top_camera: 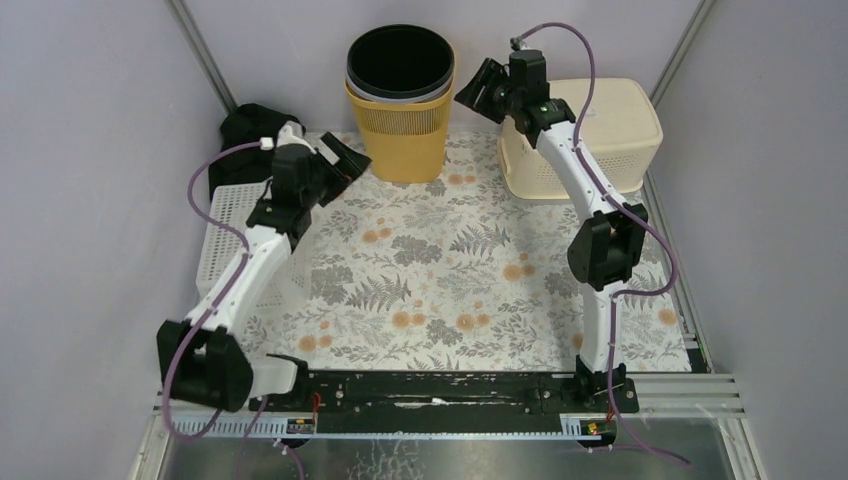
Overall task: Turn the large container upside down
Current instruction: Move the container to the center of the board.
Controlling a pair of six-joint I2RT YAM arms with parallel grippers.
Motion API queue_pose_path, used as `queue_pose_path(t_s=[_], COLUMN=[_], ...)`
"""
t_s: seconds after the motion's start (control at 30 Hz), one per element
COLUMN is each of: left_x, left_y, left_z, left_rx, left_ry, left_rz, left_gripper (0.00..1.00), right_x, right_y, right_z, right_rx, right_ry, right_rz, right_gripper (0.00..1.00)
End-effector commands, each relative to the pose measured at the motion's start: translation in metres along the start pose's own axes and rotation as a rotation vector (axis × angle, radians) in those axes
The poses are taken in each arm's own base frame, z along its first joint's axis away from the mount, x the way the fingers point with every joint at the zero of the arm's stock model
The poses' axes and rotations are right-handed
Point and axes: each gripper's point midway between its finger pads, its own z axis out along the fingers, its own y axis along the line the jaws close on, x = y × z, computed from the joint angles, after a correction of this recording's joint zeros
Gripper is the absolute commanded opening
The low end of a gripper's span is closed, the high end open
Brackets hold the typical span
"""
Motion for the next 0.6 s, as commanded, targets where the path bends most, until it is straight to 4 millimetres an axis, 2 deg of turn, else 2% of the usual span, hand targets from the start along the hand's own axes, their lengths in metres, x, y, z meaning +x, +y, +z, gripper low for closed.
queue_pose_path(t_s=[0.0, 0.03, 0.13, 0.33, 0.47, 0.57], left_x=[-0.059, -0.066, -0.081, -0.092, -0.101, -0.109], left_y=[0.035, 0.045, 0.058, 0.072, 0.069, 0.069], left_z=[0.037, 0.048, 0.077, 0.121, 0.147, 0.157], left_rx=[-0.062, -0.076, -0.062, 0.056, 0.149, 0.211], left_ry=[-0.134, -0.138, -0.142, -0.188, -0.225, -0.280], left_rz=[-0.182, -0.212, -0.276, -0.390, -0.422, -0.433], left_gripper=[1.00, 1.00, 1.00, 1.00, 1.00, 1.00], right_x=[-0.011, -0.010, -0.007, -0.005, 0.003, 0.010], right_y=[0.026, 0.025, 0.022, -0.007, -0.027, -0.040], right_z=[-0.025, -0.026, -0.031, -0.033, -0.017, 0.002], right_rx=[-0.088, -0.085, -0.090, -0.112, -0.178, -0.223], right_ry=[-0.034, -0.031, -0.022, -0.023, 0.007, 0.029], right_rz=[-0.015, -0.015, -0.001, 0.109, 0.190, 0.246], right_gripper=[0.62, 0.63, 0.64, 0.66, 0.68, 0.70])
